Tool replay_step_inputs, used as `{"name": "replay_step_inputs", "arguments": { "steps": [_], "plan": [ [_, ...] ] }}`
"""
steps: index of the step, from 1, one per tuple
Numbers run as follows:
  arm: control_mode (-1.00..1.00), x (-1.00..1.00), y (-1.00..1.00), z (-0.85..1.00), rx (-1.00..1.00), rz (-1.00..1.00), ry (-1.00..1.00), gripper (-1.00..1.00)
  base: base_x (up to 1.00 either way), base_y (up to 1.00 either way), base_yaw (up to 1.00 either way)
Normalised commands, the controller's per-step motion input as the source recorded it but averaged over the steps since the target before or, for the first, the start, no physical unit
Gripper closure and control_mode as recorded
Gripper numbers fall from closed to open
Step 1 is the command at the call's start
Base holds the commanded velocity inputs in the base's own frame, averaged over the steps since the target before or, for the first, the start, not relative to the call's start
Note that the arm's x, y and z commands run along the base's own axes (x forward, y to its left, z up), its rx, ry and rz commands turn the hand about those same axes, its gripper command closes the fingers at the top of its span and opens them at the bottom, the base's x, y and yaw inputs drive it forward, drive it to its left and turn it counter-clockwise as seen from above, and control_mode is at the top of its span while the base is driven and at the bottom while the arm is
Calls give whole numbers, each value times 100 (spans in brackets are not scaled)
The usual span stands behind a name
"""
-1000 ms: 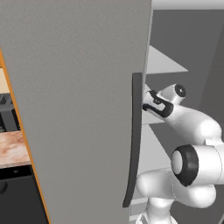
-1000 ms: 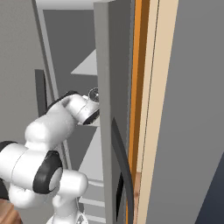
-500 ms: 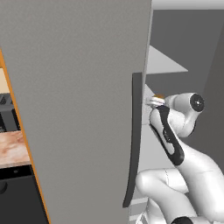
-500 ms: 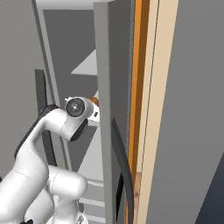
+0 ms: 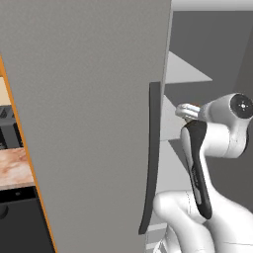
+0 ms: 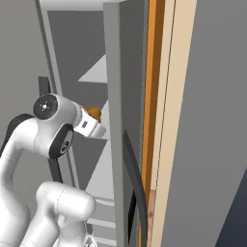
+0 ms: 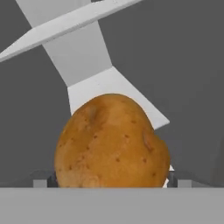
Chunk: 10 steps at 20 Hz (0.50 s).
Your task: Take the potato and sweet potato out of the freezer and place them in the tupperware container on the counter. Then put the tupperware containing the vegetables back in the freezer.
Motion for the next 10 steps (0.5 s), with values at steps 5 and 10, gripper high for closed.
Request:
{"name": "replay_step_inputs", "arguments": {
  "steps": [5,10],
  "plan": [
    [-100,-90,9,31,0,-1,31,100,0,0,0],
    [-100,-59,22,7,0,0,31,100,0,0,0]
  ]
}}
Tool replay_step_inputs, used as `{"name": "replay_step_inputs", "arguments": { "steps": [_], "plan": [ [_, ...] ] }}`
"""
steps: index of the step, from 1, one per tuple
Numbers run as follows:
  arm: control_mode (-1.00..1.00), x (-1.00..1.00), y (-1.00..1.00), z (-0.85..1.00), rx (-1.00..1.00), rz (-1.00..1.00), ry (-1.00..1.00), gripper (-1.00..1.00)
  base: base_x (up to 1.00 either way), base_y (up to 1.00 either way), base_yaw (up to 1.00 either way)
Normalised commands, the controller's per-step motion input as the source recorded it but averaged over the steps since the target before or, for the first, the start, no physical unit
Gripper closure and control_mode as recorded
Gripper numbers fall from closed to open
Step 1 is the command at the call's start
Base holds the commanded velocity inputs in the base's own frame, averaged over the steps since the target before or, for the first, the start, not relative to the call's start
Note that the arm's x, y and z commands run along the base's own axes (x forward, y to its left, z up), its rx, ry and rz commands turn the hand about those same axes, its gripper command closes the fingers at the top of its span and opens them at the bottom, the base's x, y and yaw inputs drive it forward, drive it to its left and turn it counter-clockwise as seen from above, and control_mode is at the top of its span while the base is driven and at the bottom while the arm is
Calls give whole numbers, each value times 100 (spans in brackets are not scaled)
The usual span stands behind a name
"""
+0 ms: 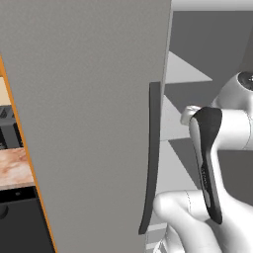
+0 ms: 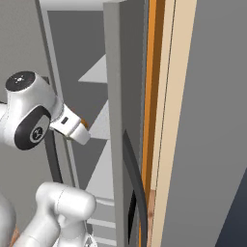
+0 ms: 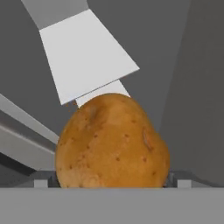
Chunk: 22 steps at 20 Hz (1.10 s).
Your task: Take the potato and sweet potato out of the freezer and place them in the tupperware container on the counter. Then put the tupperware containing the vegetables back in the freezer.
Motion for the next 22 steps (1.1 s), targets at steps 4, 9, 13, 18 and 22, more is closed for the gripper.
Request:
{"name": "replay_step_inputs", "arguments": {
  "steps": [4,9,13,18,22],
  "plan": [
    [-100,-19,33,0,0,0,20,100,0,0,0],
    [-100,-22,21,-2,-3,0,2,100,0,0,0],
    [-100,-65,4,-1,0,0,-3,100,0,0,0],
    [100,0,0,0,0,0,0,100,-100,58,0],
    [100,0,0,0,0,0,0,100,-99,100,0]
  ]
}}
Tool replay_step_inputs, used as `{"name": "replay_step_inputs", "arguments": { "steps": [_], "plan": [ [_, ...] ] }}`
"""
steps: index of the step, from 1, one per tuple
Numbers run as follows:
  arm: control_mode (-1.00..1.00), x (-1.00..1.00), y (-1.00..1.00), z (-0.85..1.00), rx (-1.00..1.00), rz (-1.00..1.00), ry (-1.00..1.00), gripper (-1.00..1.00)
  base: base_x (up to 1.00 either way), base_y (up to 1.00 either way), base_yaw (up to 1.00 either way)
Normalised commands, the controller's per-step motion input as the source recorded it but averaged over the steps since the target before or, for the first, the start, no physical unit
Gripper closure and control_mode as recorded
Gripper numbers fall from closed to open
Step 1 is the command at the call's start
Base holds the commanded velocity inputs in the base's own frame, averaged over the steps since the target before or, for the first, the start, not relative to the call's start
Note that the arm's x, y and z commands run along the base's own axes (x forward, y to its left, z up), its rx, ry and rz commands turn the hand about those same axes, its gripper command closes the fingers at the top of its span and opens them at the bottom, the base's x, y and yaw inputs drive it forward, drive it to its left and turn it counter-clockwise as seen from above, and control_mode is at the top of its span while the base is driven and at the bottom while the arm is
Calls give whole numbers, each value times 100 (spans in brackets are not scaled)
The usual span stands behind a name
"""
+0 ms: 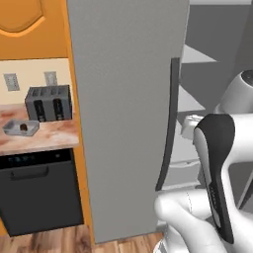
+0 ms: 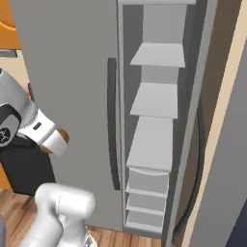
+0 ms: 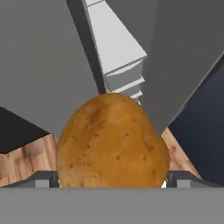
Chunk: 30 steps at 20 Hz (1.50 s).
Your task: Take the potato and sweet potato out of the freezer and place them in the tupperware container on the counter. Then put the tupperware containing the vegetables back in the freezer.
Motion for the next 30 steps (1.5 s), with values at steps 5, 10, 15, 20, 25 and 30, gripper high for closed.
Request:
{"name": "replay_step_inputs", "arguments": {
  "steps": [5,10,15,20,25,30],
  "plan": [
    [100,0,0,0,0,0,0,100,-31,100,0],
    [100,0,0,0,0,0,0,100,28,100,-4],
    [100,0,0,0,0,0,0,100,74,100,-9],
    [100,0,0,0,0,0,0,100,87,98,-13],
    [100,0,0,0,0,0,0,100,88,75,-17],
    [-100,26,3,-11,0,-6,3,100,47,19,-12]
  ]
}}
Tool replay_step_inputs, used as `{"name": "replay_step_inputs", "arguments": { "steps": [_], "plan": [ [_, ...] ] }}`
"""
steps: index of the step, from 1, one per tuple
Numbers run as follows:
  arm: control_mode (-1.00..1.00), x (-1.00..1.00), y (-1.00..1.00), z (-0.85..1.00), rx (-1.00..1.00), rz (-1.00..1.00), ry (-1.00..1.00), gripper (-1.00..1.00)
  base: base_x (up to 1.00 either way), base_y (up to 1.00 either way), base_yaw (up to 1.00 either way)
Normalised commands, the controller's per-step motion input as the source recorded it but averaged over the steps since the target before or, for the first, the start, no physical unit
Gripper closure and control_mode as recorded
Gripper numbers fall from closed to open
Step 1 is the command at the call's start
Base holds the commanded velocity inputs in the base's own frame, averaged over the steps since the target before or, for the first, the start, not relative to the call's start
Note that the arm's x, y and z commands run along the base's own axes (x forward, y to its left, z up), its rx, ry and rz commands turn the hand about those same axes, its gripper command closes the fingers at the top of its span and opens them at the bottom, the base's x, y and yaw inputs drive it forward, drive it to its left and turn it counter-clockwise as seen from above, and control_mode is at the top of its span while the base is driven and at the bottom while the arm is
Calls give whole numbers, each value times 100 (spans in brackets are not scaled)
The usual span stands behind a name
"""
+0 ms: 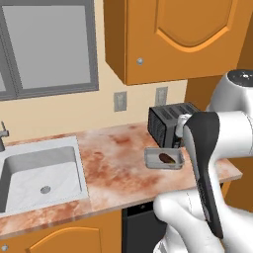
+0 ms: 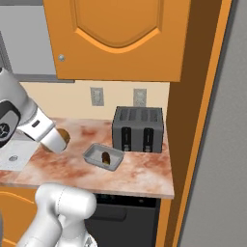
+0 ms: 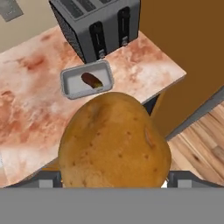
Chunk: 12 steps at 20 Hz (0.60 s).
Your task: Take the potato and sweet potato out of the freezer and place them in the tupperware container on the counter. Then put the tupperware containing the vegetables back in the freezer.
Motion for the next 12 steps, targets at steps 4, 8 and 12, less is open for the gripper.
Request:
{"name": "replay_step_inputs", "arguments": {
  "steps": [4,8,12],
  "plan": [
    [-100,56,-2,-50,0,-8,3,100,0,0,0],
    [-100,47,-13,-65,0,0,0,100,0,0,0],
    [-100,57,-1,-82,0,0,0,100,0,0,0]
  ]
}}
